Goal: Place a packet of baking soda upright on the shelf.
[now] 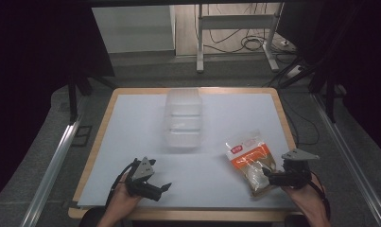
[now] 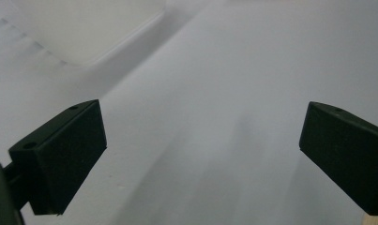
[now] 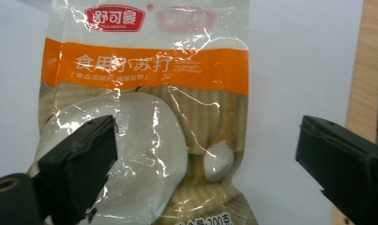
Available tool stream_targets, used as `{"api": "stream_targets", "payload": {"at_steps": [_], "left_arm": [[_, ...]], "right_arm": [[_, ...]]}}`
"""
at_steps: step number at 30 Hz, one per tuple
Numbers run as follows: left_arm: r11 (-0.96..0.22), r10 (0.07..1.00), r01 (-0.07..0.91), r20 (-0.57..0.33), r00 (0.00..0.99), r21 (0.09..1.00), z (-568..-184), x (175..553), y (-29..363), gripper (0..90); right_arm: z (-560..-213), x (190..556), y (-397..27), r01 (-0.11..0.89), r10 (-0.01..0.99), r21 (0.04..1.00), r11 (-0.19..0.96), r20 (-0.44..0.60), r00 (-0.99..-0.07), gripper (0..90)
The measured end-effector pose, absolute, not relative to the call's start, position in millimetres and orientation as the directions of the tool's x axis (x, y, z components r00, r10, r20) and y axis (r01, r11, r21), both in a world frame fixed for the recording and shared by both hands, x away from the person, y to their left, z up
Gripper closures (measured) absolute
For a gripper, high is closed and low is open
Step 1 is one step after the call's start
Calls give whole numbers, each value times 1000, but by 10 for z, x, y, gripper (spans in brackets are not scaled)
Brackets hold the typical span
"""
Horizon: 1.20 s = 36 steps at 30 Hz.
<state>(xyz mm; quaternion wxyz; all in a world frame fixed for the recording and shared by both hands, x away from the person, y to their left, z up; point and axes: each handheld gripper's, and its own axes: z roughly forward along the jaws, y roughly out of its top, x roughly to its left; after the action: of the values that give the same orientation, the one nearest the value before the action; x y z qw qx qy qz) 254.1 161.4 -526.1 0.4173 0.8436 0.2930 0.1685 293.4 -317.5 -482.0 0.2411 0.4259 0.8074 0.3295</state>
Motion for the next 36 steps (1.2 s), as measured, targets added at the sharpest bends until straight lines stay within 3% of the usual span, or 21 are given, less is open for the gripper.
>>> {"api": "stream_targets", "payload": {"at_steps": [9,17,28,36], "left_arm": [[-481,635,353,42,772,802,-5261,2540,1611,10],[-484,633,351,43,773,802,-5262,2539,1608,10],[-488,632,350,47,773,800,-5264,2538,1600,11],[-491,632,348,51,773,798,-5264,2535,1591,11]], "right_arm": [[-4786,2954,-3291,565,851,688,455,-151,-502,444],[-4803,2996,-3372,601,863,664,445,-137,-487,651],[-4844,3052,-3460,630,873,647,429,-117,-474,874],[-4904,3094,-3491,654,880,623,429,-126,-457,880]]}}
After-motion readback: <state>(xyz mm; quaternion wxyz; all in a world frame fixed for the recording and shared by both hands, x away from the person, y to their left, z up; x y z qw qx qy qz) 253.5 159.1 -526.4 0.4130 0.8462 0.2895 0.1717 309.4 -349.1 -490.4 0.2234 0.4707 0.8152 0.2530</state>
